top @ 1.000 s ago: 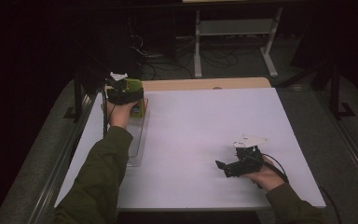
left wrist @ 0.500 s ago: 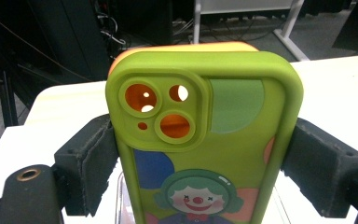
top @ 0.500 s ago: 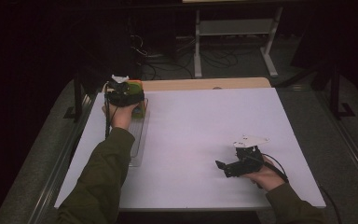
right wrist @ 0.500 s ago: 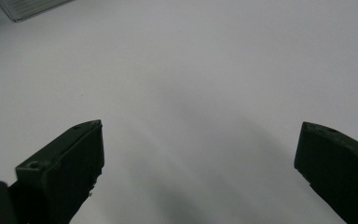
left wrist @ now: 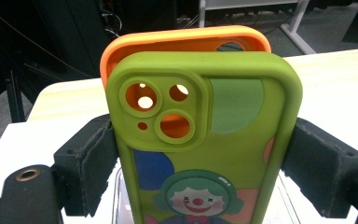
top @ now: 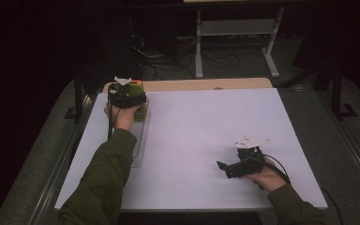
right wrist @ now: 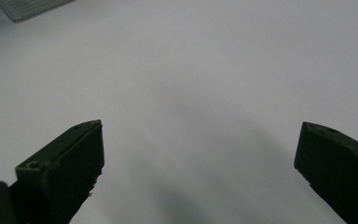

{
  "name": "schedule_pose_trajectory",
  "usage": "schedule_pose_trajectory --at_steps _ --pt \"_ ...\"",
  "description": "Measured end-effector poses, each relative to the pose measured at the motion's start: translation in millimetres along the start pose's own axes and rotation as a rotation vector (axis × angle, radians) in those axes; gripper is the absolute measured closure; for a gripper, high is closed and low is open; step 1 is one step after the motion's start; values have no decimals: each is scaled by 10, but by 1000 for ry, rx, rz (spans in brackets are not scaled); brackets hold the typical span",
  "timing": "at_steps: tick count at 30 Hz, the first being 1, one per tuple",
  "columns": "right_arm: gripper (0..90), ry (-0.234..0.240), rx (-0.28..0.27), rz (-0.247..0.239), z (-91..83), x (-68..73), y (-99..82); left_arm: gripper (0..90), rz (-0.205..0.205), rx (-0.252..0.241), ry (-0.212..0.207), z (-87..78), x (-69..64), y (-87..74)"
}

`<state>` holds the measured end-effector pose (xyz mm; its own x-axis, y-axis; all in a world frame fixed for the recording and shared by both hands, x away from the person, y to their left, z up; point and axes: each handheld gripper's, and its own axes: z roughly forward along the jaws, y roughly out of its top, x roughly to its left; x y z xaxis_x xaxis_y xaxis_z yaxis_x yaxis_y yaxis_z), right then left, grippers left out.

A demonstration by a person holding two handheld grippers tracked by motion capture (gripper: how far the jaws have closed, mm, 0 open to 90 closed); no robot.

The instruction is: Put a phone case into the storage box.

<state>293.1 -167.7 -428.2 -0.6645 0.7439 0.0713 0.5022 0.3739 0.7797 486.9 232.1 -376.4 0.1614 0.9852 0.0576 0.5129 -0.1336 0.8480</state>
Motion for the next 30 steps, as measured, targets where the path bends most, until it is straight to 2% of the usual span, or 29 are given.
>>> schedule_pose_trajectory --at_steps 12,18,23,27,29,30 --pt "10 0 -1 0 1 0 0 129 -3 -4 6 21 7 -3" --pt "10 0 -2 1 0 -2 1 61 -14 -3 1 38 7 -7" --pt "10 1 -1 -1 1 -2 1 1 -25 8 -20 45 20 -10" --pt "10 1 -2 -1 1 -4 1 0 -14 17 -27 40 33 -11" --pt "10 1 -3 -3 2 -4 2 0 -27 5 -30 44 33 -11" --pt "10 1 -3 -4 3 -4 2 0 -15 16 -32 33 45 -8"
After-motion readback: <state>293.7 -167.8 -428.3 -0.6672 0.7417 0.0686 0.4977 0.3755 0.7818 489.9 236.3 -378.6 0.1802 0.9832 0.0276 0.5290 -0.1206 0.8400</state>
